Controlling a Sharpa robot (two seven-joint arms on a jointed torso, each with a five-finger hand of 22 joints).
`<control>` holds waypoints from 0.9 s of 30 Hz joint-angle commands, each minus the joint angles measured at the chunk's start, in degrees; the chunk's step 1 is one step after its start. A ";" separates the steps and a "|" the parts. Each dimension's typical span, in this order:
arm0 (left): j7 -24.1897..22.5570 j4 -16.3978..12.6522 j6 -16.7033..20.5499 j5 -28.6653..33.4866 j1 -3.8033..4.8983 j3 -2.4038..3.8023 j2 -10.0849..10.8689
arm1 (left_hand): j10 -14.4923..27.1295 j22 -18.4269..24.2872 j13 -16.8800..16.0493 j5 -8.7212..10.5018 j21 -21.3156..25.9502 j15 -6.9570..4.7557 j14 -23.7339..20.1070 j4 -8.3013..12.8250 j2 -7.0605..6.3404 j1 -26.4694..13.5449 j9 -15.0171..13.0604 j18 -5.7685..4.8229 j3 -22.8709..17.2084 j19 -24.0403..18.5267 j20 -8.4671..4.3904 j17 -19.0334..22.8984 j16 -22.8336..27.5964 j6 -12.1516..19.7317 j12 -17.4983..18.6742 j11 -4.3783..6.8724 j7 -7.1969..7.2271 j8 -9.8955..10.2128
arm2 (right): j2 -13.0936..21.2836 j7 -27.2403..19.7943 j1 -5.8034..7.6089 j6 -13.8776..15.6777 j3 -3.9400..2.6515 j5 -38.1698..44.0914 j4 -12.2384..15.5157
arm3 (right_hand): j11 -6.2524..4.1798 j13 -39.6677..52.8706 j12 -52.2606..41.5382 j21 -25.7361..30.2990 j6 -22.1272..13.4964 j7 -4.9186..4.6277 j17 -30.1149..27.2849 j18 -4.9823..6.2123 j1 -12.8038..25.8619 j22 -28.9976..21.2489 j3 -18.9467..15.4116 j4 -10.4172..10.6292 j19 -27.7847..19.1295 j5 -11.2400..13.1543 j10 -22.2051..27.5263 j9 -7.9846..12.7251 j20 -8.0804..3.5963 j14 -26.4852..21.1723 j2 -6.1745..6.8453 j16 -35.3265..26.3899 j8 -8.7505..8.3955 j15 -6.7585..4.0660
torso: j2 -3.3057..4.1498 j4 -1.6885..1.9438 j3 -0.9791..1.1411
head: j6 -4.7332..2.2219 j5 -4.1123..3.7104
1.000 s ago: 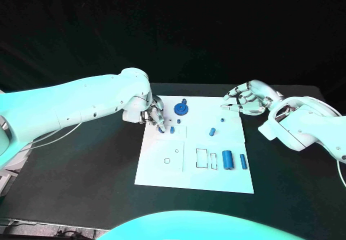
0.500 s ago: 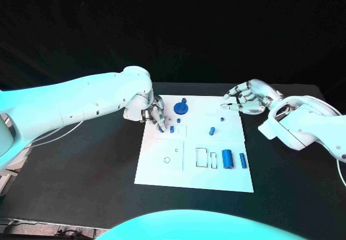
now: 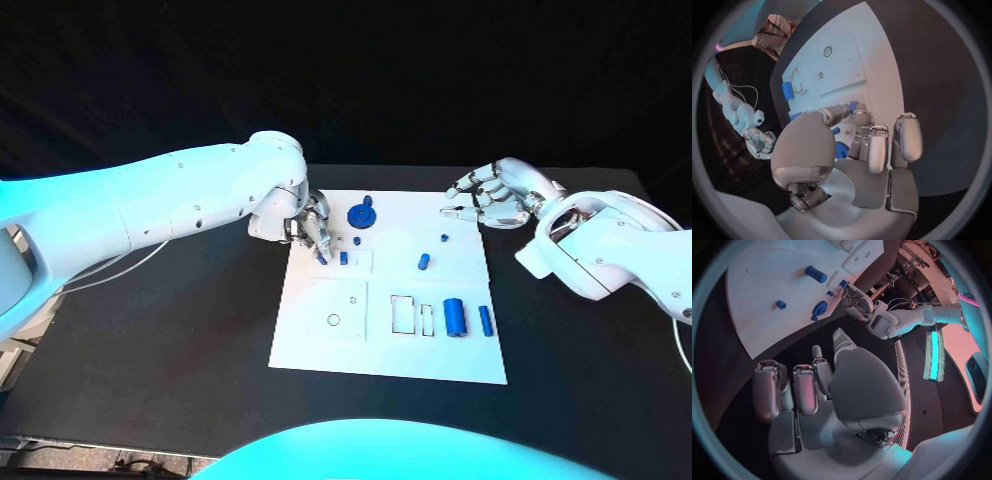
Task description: Assemble the parts on the task board
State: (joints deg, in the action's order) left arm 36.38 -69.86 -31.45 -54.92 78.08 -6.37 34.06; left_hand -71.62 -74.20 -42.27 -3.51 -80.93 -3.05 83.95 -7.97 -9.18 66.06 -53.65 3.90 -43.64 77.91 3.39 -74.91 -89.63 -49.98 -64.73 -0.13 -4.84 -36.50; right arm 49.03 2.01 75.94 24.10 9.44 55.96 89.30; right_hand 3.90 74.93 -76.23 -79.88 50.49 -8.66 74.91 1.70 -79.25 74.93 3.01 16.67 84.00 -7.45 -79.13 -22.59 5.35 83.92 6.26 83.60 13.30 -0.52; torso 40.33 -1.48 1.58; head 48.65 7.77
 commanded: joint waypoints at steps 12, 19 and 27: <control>-0.16 1.23 -0.86 0.91 -0.84 -1.25 -1.49 | -0.11 0.18 0.06 0.05 0.39 -0.02 5.87 9.77 0.02 -0.64 -0.17 0.23 -10.01 -0.36 -0.17 -14.59 -0.12 0.17 -0.18 0.15 0.48 0.61 | 0.18 -0.30 -0.02 -0.48 0.00 0.58 0.23 | -0.07 4.11 -0.20 0.29 -0.42 0.04 3.33 0.66 -0.74 8.92 -0.31 -0.13 1.74 -0.24 -0.03 0.11 0.05 3.16 0.03 -0.38 0.24 -0.01 | 0.00 0.00 -0.04 | 0.10 -0.18; -0.10 1.78 -1.21 1.26 -0.85 -1.50 -1.63 | -0.13 0.28 0.12 0.22 0.51 -0.08 5.83 9.37 -0.08 -1.38 -0.20 0.25 -9.04 -0.47 -0.15 -14.51 -0.07 0.31 -0.19 0.24 0.66 0.91 | 0.24 -0.27 -0.02 -0.46 0.00 0.58 0.28 | -0.07 4.11 -0.20 0.29 -0.42 0.04 3.33 0.66 -0.74 8.92 -0.31 -0.13 1.74 -0.24 -0.03 0.11 0.05 3.16 0.03 -0.38 0.24 -0.01 | -0.04 0.03 -0.04 | 0.11 -0.20; -0.06 2.24 -1.45 1.42 -0.85 -1.65 -1.86 | -0.10 0.38 0.15 0.34 0.69 -0.31 5.76 8.28 0.50 -2.35 -0.15 0.27 -6.90 -0.56 -0.21 -14.32 0.02 0.03 -0.22 0.53 1.09 1.36 | 0.24 -0.27 -0.02 -0.46 0.00 0.59 0.30 | -0.07 4.11 -0.20 0.29 -0.42 0.04 3.33 0.66 -0.74 8.92 -0.31 -0.13 1.74 -0.24 -0.03 0.11 0.05 3.16 0.03 -0.38 0.24 -0.01 | -0.01 -0.01 -0.04 | 0.09 -0.22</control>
State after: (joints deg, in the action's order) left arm 36.55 -67.66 -32.35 -53.73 78.51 -7.22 32.67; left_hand -72.09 -73.91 -42.11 -3.51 -80.48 -3.04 83.95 -7.42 -8.62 64.35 -53.84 3.90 -43.08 77.69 3.18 -74.91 -89.63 -50.19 -64.73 -0.21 -4.58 -36.12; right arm 49.27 2.02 75.94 24.11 9.44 56.00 89.48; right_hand 3.90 74.93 -76.23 -79.88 50.49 -8.66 74.90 1.70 -79.25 74.91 3.01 16.67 84.00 -7.45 -79.13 -22.53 5.35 83.92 6.26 83.60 13.30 -0.52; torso 40.31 -1.47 1.54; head 48.74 7.55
